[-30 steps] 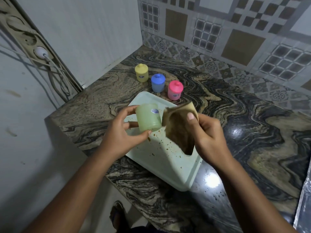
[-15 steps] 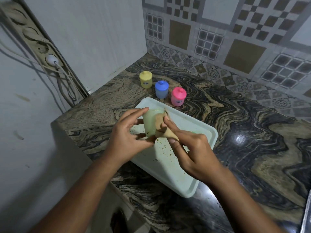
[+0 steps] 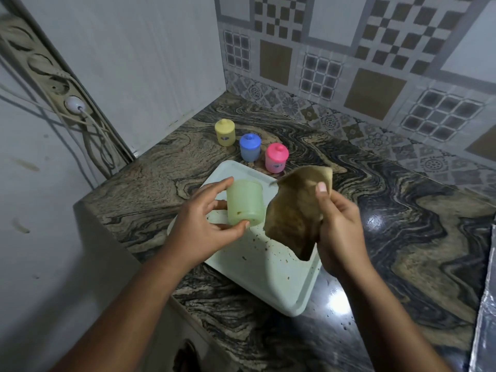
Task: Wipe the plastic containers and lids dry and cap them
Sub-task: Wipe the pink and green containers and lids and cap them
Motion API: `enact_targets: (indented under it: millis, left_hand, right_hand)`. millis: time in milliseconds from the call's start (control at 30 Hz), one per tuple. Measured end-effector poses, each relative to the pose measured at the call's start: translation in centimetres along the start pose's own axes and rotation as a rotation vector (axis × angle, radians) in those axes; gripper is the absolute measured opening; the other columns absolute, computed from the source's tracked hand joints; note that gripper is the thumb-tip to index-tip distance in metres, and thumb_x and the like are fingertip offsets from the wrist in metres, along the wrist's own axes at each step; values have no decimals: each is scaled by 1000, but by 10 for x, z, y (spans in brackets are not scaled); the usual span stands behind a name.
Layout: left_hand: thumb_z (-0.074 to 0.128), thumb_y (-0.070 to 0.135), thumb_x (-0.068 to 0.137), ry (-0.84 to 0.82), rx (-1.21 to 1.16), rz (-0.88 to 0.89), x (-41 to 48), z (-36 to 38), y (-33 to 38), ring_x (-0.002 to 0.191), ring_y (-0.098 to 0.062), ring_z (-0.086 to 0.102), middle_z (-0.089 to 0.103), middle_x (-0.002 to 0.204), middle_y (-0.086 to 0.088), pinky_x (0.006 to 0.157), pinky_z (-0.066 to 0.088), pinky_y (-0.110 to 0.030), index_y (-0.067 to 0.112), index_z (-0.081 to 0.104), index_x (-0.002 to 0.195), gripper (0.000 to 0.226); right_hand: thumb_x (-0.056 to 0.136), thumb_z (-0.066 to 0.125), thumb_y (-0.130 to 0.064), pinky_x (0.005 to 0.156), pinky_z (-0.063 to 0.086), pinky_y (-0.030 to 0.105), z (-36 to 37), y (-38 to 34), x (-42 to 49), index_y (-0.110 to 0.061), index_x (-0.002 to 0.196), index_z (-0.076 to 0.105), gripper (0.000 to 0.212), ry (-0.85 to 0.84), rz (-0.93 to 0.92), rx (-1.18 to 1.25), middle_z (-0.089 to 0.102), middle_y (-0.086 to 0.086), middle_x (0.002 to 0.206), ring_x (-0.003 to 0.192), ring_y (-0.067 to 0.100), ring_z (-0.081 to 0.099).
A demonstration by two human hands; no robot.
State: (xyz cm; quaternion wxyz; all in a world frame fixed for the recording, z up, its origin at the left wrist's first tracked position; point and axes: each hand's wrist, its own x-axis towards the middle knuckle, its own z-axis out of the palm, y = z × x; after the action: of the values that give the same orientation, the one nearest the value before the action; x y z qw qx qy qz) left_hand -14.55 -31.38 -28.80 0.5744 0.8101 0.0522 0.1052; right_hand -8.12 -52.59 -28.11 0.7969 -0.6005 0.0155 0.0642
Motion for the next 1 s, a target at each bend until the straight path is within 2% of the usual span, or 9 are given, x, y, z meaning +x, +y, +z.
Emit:
enact_targets:
  millis: [133,200,300,367,500,633,733,833,1000]
  left_hand:
    - [90,5,66,-28,86,76,0,7,10,109,-9,60,52,131,20,70,58,-16,31,50,138,85]
    - [92,8,63,-22,143,108,1,7,15,103,-2,61,52,125,27,67,57,-13,30,50,136,87]
    - [92,22,60,-31,169,145,1,3,23,102,3,63,55,120,31,66,59,-17,29,55,132,82]
    - [85,34,62,-34,224,177,2,-1,26,101,0,63,57,119,24,71,60,-23,25,66,123,65]
    - [78,42,61,-51,341,242,5,-5,28,103,1,59,64,111,7,88,51,-22,16,73,112,58]
    - [88,27,59,-72,305,214,8,-6,18,114,-1,59,60,124,13,92,54,-24,21,65,129,73]
    - [84,20,60,-76,248,159,8,-6,9,117,-4,59,50,130,27,90,56,-25,30,55,137,83]
    - [89,19,65,-65,152,85,5,-3,6,116,-5,58,47,129,30,74,61,-25,34,52,140,85]
    - [87,3,71,-133,32,20,2,3,11,110,14,55,48,127,26,75,59,-19,42,46,136,86]
  right_hand:
    - [104,49,-29,51,33,24,25,0,-1,-9,83,63,31,-138,-212,-256,48,-9,61,53,10,40]
    - [104,52,-21,57,37,14,28,4,-6,-15,113,73,24,-269,-337,-525,53,-25,68,55,-5,47]
    - [101,56,-6,83,38,-2,24,2,-9,-10,140,62,40,-376,-506,-730,65,-13,126,101,-6,69]
    - [99,56,-4,101,41,9,20,2,-11,-8,141,59,43,-458,-595,-757,51,-3,150,132,14,59]
    - [100,55,-6,121,35,31,10,6,-16,-5,139,60,39,-542,-652,-751,52,6,150,144,10,43]
    - [102,52,-13,100,53,24,-8,4,-23,-8,128,70,32,-553,-639,-751,76,-10,114,110,-7,66]
    - [104,51,-19,62,56,39,-18,3,-29,-12,97,77,28,-537,-456,-631,72,-4,71,60,19,67]
    - [103,52,-36,54,48,32,-22,2,-28,-9,93,76,38,-366,-297,-341,67,12,64,57,21,61]
    - [104,48,-27,43,40,32,-5,-6,-17,8,74,59,47,-218,-284,-232,50,15,48,42,23,46]
